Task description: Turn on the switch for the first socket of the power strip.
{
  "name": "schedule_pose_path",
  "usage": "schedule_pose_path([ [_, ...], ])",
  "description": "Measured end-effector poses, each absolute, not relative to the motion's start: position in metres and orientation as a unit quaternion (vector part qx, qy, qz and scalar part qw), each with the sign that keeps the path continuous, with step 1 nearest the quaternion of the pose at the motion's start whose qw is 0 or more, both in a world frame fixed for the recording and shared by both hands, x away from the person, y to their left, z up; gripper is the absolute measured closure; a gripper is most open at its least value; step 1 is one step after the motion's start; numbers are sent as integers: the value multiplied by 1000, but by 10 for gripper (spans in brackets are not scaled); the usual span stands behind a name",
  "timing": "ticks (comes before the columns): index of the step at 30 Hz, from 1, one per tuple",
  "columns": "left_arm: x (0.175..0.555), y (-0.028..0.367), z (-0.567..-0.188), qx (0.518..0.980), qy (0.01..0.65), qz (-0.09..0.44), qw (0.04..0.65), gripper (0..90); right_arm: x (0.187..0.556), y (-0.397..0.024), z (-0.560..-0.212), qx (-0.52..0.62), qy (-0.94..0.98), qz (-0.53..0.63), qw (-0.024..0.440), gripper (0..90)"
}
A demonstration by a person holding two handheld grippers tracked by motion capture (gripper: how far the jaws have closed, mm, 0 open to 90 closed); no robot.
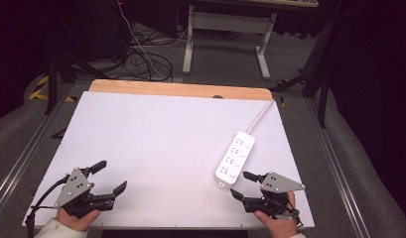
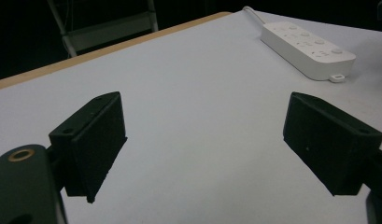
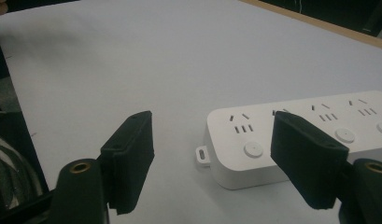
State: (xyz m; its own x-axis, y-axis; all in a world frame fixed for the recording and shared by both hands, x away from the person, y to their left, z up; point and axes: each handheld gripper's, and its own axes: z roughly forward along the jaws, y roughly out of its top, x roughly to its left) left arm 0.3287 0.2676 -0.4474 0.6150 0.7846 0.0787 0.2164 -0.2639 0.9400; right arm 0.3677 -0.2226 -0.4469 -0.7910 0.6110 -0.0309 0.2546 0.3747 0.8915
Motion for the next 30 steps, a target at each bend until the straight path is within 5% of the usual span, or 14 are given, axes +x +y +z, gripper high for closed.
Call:
schedule_pose_path([
  [30, 326, 264, -446, 751, 332, 285, 494, 134, 368, -219, -443, 263, 818, 481, 174, 379],
])
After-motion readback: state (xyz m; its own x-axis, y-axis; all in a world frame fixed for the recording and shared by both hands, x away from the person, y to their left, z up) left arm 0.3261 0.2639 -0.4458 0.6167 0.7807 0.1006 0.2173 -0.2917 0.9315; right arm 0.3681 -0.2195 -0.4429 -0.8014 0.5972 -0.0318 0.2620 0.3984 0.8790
